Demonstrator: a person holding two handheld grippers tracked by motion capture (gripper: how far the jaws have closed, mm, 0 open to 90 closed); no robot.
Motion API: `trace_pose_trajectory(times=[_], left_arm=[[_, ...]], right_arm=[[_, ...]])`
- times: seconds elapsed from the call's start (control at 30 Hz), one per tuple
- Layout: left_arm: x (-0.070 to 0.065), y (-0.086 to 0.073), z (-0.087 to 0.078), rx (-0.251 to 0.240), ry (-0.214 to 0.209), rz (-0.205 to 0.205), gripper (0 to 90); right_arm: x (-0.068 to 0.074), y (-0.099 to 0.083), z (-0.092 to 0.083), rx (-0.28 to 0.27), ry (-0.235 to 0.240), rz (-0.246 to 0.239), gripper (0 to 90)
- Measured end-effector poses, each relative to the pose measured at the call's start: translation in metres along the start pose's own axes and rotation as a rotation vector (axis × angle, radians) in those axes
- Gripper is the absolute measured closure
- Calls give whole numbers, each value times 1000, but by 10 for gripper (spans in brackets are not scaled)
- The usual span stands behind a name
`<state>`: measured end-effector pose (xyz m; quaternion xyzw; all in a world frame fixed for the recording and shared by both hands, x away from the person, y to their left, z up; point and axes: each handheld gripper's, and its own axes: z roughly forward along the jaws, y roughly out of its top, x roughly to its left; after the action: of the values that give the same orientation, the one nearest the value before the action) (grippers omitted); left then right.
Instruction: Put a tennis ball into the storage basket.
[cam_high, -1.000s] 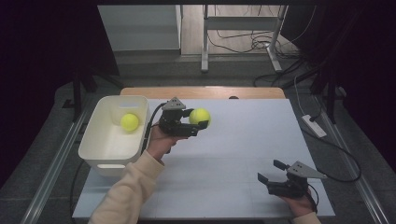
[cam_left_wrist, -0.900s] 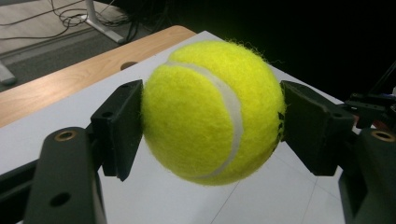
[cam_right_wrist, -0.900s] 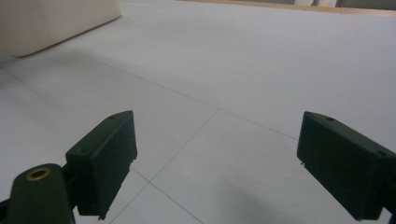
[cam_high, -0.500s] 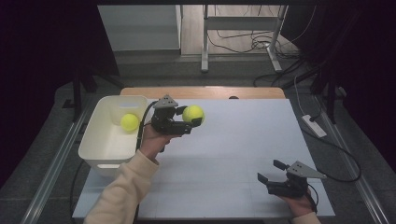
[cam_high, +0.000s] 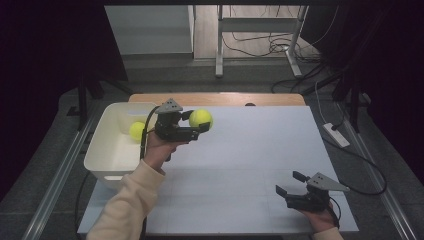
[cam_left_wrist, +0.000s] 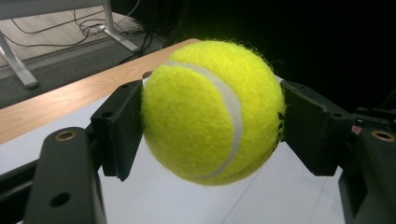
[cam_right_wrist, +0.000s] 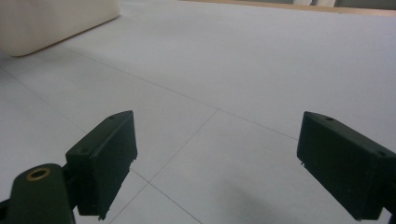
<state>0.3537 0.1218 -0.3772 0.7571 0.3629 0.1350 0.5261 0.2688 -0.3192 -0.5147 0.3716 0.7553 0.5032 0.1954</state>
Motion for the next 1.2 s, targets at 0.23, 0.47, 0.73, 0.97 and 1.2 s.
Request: trace_pose_trajectory(times=[0.23, 0.47, 0.73, 0.97, 1.2], left_arm=[[5, 3, -8, -4, 22, -10, 273], [10, 3, -15, -12, 30, -14, 273], [17, 1, -24, -14, 55, -26, 273], [22, -1, -29, -14, 73, -35, 273], [28, -6, -39, -10, 98, -42, 272]], right_arm=[[0, 0, 0, -2, -1, 0, 122], [0, 0, 0, -3, -2, -1, 122], [0, 0, -1, -5, -5, -1, 122], [0, 0, -1, -5, -5, -1, 122], [0, 0, -1, -6, -6, -2, 122]])
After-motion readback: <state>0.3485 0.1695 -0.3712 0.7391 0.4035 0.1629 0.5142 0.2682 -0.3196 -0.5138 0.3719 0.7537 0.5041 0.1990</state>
